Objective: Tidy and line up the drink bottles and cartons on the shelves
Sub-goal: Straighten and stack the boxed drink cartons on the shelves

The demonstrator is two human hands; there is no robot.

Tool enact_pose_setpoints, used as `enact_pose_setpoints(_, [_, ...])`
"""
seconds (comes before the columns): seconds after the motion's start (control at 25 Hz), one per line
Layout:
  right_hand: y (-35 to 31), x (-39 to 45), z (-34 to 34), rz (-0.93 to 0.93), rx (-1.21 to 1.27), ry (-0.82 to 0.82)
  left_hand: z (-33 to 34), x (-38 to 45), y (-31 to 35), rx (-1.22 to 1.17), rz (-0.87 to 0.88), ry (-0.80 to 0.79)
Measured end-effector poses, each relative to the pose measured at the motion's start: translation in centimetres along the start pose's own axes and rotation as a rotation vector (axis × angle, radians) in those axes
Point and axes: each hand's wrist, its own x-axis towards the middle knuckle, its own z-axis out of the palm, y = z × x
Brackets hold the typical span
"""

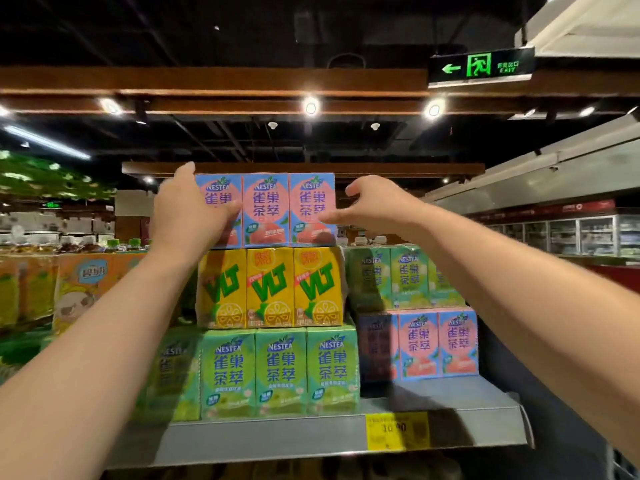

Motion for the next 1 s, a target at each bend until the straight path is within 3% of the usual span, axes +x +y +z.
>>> enact_pose_setpoints(0.12, [3.7,-0.9,-2.2,0.044,-0.1,0.002,0.0,-1.6,1.9,0.121,0.179,0.117])
enact_pose_setpoints(0.24, [7.3,-1.5,-4.4,0.075,-0.191,-0.105,1.0,-5.1,5.1,0.212,0.633,0.293])
enact_pose_setpoints(0.32, [9.4,-2.0,-5.7,0.084,-0.279,-0.186,2.1,-7.2,7.6,0.188,0.805,0.16])
enact_pose_setpoints(0.44, [11.9,-3.1,-7.1,0.047,-0.45,-0.32,4.8,-8.1,11.1,0.292,0.704,-0.295])
enact_pose_setpoints(0.56, [14.4,-3.4,-7.5,0.008,-0.578,-0.378,8.0,-8.0,13.1,0.516,0.63,-0.539])
enact_pose_setpoints(0.88, [18.9,-1.1,-3.5,0.033,-0.363,-0.553,14.3,-7.8,15.2,0.87,0.534,-0.764])
enact_pose_setpoints(1.0, [19.0,-0.9,-2.7,0.009,-0.309,-0.528,16.1,-8.4,14.9,0.889,0.459,-0.743])
